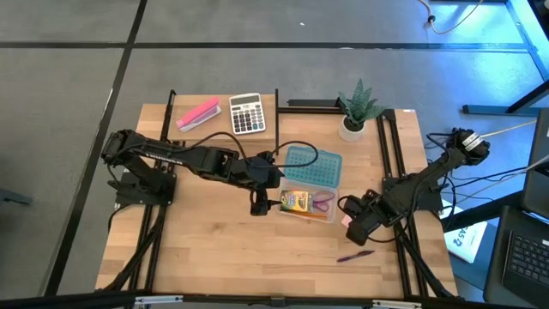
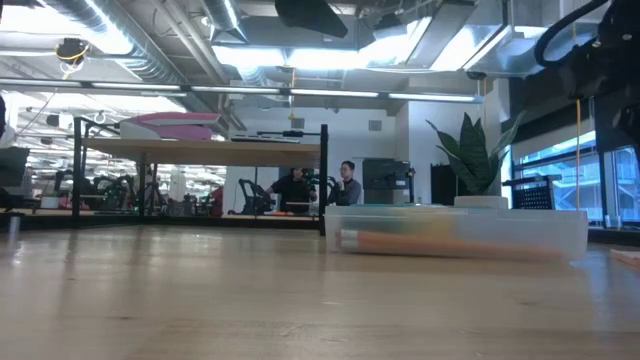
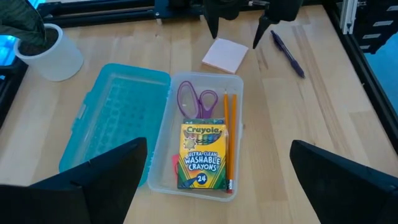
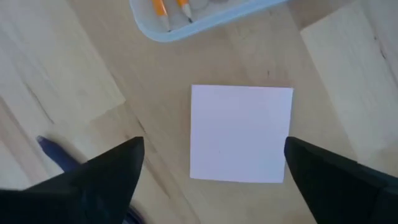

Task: Pack school essentials
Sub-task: Put the sticky notes into the supply box

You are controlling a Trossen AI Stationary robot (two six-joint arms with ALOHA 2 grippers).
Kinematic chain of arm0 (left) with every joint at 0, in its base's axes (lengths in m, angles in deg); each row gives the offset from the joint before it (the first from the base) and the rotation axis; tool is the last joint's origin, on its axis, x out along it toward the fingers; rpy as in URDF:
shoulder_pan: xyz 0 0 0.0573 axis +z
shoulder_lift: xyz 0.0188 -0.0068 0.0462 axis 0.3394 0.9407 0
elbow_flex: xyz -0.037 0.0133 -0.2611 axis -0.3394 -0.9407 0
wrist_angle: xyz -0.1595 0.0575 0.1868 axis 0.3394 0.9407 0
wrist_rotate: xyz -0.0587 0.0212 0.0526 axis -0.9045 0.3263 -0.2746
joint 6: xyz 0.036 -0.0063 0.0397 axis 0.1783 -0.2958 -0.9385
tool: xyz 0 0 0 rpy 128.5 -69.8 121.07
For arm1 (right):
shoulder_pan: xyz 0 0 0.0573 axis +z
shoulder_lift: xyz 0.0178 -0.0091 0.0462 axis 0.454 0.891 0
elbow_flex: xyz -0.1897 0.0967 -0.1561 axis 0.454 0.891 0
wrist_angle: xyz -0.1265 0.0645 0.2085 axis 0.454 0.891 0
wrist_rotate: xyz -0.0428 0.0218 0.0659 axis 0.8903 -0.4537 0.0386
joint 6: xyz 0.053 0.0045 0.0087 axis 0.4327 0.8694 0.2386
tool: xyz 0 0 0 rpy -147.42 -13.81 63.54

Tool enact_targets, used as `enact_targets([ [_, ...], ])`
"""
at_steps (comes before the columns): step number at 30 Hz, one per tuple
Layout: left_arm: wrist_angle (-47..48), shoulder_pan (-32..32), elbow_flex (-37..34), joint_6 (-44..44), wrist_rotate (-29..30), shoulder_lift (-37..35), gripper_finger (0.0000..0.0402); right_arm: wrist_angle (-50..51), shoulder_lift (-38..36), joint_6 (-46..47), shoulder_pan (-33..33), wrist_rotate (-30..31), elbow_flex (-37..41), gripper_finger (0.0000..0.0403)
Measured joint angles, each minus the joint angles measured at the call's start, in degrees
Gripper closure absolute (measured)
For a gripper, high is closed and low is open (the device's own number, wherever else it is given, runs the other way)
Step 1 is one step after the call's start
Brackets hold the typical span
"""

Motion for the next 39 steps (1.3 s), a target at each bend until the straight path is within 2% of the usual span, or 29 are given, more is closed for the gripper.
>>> enact_targets([
  [22, 0.00, 0.00, 0.00, 0.00, 0.01, 0.00, 0.0012, 1.12, -0.02, 0.92, 0.56, 0.35, 0.39, 0.0004],
  [33, -0.01, 0.00, 0.00, 0.00, 0.01, -0.01, 0.0012, -8.68, -0.02, -1.78, 0.56, 0.53, 9.82, 0.0004],
  [39, -0.02, 0.00, 0.00, 0.00, 0.00, -0.02, 0.0012, -10.21, -0.02, -1.56, 0.53, 0.51, 11.64, 0.0004],
])
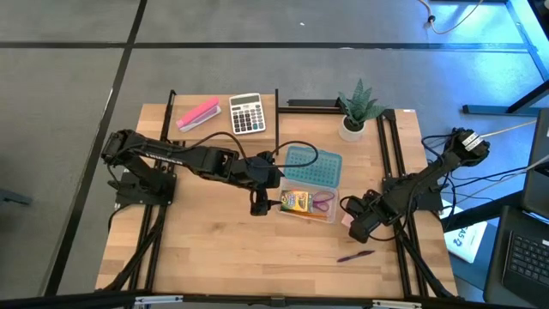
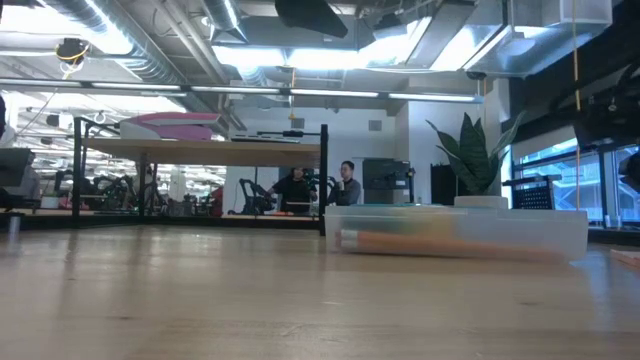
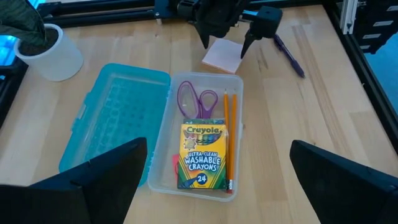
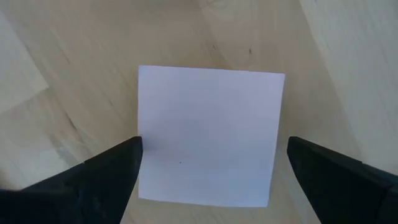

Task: Pack school essentials
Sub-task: Put the sticky notes into the supply box

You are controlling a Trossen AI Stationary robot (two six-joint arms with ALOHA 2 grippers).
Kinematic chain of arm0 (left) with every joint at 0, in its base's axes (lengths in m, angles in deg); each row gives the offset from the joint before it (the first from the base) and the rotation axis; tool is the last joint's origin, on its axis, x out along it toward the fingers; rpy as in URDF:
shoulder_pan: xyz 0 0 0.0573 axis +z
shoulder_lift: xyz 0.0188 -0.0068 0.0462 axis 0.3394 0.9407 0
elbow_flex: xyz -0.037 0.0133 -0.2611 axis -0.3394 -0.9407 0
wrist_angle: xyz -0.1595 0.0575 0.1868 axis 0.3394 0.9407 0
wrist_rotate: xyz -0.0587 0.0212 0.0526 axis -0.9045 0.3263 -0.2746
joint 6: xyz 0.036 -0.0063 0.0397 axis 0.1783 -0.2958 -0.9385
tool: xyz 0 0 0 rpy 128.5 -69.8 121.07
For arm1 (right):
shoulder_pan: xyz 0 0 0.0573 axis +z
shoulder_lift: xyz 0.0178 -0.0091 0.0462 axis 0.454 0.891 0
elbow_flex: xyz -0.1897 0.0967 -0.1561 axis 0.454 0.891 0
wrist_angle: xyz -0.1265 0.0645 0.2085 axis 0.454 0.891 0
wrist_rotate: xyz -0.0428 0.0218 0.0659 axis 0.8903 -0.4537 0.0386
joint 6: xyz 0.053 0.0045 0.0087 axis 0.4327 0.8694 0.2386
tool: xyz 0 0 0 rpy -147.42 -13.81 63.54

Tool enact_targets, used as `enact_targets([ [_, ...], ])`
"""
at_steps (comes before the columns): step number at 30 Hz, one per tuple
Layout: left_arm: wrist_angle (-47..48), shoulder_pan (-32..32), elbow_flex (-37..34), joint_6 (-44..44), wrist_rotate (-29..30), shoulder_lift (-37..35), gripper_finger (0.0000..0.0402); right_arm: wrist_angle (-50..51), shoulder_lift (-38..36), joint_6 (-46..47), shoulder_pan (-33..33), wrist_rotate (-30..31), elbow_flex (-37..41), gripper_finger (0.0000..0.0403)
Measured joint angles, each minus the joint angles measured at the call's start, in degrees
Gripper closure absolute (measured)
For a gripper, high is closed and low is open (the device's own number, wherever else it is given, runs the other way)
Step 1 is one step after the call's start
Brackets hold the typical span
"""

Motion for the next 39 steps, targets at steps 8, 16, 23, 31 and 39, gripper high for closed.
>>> enact_targets([
  [8, 0.01, -0.01, 0.00, 0.00, 0.00, 0.02, 0.0012, -0.04, 0.00, -1.47, 0.00, 0.02, 0.00, 0.0004],
  [16, 0.01, 0.00, 0.00, 0.00, 0.01, 0.02, 0.0012, -1.07, 0.00, -1.30, 0.00, 0.02, 0.00, 0.0004],
  [23, 0.02, 0.00, 0.00, 0.00, 0.00, 0.02, 0.0012, -2.31, 0.00, -1.32, -0.01, 0.02, 0.31, 0.0004],
  [31, 0.02, -0.01, 0.00, 0.00, 0.00, 0.02, 0.0012, -4.78, 0.02, -1.29, -0.02, 0.02, 1.14, 0.0004],
  [39, 0.00, 0.00, 0.00, 0.00, 0.00, 0.02, 0.0012, -6.16, 0.70, -4.19, -0.02, 0.43, 1.77, 0.0004],
])
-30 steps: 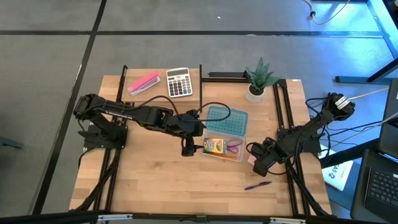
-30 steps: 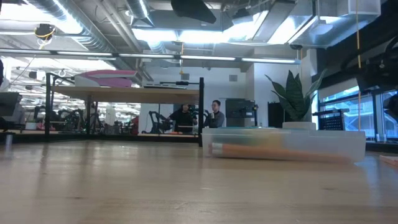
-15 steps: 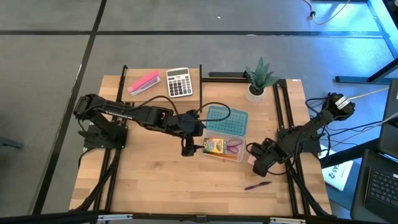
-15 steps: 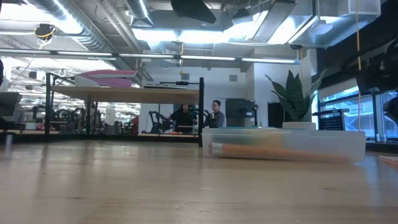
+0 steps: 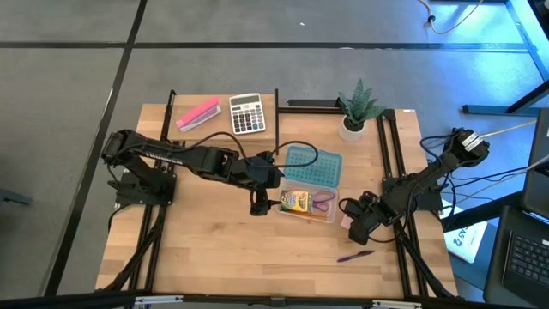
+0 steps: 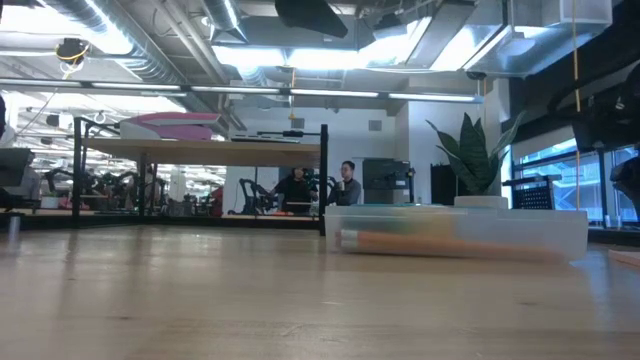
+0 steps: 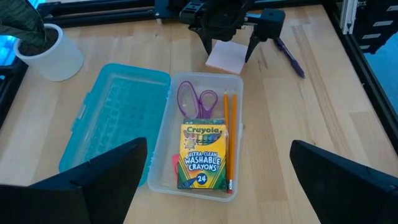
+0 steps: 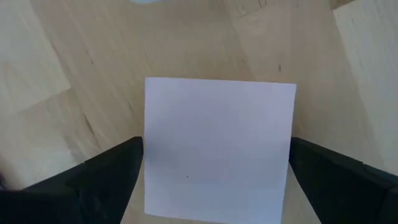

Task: Pack school essentials
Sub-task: Put the sticky notes into the supply box

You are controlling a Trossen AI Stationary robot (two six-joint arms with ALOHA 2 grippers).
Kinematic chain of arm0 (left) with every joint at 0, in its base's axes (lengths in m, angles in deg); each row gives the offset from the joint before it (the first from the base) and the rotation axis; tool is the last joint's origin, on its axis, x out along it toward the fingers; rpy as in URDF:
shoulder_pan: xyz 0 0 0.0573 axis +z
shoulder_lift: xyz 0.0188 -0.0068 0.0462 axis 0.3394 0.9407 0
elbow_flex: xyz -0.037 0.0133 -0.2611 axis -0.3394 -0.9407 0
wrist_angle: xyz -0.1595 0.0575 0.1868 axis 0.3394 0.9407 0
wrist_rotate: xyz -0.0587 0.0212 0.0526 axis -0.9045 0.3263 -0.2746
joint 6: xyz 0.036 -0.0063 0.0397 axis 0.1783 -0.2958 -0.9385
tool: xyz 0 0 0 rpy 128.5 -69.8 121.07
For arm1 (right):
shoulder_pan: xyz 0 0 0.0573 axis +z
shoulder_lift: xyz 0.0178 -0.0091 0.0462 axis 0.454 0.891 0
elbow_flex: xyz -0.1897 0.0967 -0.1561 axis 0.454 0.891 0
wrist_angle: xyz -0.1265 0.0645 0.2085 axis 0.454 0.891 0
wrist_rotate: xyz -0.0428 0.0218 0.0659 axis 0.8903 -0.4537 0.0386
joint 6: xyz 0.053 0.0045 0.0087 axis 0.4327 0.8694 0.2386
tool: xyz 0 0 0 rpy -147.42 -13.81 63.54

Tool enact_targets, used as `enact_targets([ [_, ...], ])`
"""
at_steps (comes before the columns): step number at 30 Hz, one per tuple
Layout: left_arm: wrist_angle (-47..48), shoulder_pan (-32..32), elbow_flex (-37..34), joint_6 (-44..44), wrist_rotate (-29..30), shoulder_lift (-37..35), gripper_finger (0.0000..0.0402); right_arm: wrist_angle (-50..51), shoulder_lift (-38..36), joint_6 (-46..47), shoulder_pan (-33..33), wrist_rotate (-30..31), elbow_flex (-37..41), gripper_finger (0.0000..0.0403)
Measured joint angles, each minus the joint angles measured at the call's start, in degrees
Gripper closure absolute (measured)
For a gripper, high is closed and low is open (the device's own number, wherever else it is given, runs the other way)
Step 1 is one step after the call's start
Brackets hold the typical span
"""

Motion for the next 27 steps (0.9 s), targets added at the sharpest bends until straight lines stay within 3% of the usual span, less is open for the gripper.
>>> enact_targets([
  [27, 0.00, -0.02, 0.00, 0.00, 0.00, 0.00, 0.0012, 0.05, 0.57, -1.57, -0.02, 0.42, 0.08, 0.0015],
])
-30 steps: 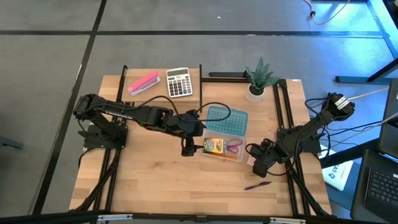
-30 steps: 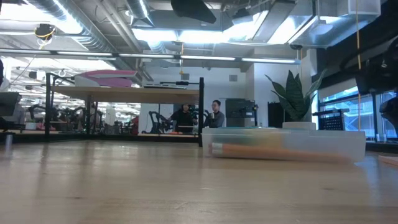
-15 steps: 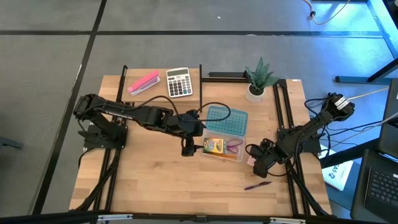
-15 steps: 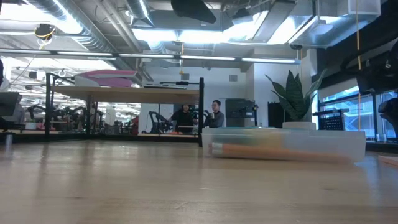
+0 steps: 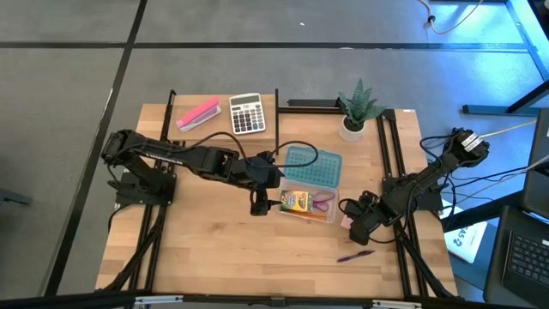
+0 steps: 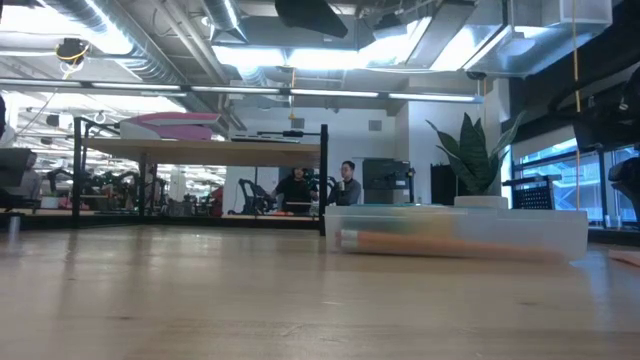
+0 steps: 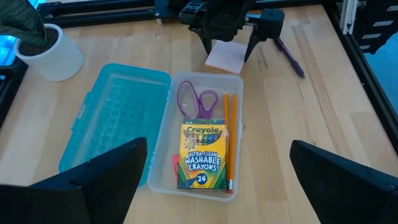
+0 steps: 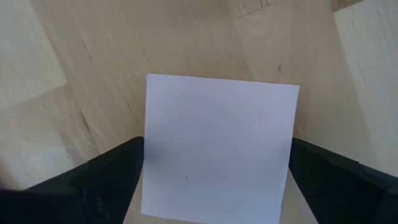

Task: Pack school essentials
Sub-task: Put the sticky notes into the supply box

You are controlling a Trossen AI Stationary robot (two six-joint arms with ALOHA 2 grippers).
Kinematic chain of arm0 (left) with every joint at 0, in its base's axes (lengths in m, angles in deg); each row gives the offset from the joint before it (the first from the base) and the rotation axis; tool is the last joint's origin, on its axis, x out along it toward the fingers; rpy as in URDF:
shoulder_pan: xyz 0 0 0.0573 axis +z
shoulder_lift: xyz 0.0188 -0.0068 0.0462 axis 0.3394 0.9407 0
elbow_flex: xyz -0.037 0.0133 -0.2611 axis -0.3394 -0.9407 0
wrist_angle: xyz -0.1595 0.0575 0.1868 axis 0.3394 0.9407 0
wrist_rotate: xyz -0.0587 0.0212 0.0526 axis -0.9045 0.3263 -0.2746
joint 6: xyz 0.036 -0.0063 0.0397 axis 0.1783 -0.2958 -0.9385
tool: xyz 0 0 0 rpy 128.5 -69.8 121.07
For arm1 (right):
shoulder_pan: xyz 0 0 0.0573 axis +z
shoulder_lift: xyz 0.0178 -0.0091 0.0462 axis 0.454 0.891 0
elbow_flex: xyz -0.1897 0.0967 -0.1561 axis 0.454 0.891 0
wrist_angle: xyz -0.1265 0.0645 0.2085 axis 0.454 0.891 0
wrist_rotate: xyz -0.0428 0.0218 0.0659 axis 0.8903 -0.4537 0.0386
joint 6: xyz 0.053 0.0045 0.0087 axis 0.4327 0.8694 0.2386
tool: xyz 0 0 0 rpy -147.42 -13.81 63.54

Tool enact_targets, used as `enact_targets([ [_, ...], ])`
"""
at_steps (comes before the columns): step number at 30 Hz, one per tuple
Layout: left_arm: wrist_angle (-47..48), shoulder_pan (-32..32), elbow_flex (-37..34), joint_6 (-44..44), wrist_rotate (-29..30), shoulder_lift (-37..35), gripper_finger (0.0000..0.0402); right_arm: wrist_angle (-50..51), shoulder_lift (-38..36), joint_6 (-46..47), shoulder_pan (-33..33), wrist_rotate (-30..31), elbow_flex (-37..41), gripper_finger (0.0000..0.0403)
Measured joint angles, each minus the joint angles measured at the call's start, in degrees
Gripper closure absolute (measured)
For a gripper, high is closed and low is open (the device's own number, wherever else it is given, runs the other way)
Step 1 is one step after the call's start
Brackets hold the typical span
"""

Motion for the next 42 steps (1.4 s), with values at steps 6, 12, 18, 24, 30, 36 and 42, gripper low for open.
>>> enact_targets([
  [6, 0.02, 0.00, 0.00, 0.00, 0.00, 0.00, 0.0012, 0.02, 0.04, 0.00, 0.00, 0.06, 0.04, 0.0018],
  [12, 0.00, 0.01, 0.00, 0.00, 0.00, 0.00, 0.0012, -0.05, 0.04, 2.73, -0.02, 0.31, 0.04, 0.0018],
  [18, 0.00, 0.02, 0.00, 0.00, 0.00, 0.00, 0.0012, -0.30, 0.04, 2.79, -0.02, 0.32, 0.07, 0.0018],
  [24, 0.00, 0.01, 0.00, 0.00, 0.00, 0.00, 0.0012, -0.05, 0.11, 2.84, -0.02, 0.27, -0.37, 0.0018],
  [30, 0.00, 0.00, 0.00, 0.00, 0.00, 0.00, 0.0012, 0.26, 0.13, 3.10, -0.04, 0.02, -0.66, 0.0018],
  [36, 0.00, 0.00, 0.00, 0.00, 0.00, 0.00, 0.0012, 0.23, 0.00, 4.44, -0.04, 0.07, -0.70, 0.0018],
  [42, 0.01, 0.00, 0.00, 0.00, 0.00, -0.02, 0.0012, -0.15, -0.67, 4.83, -0.04, -0.31, -0.70, 0.0018],
])
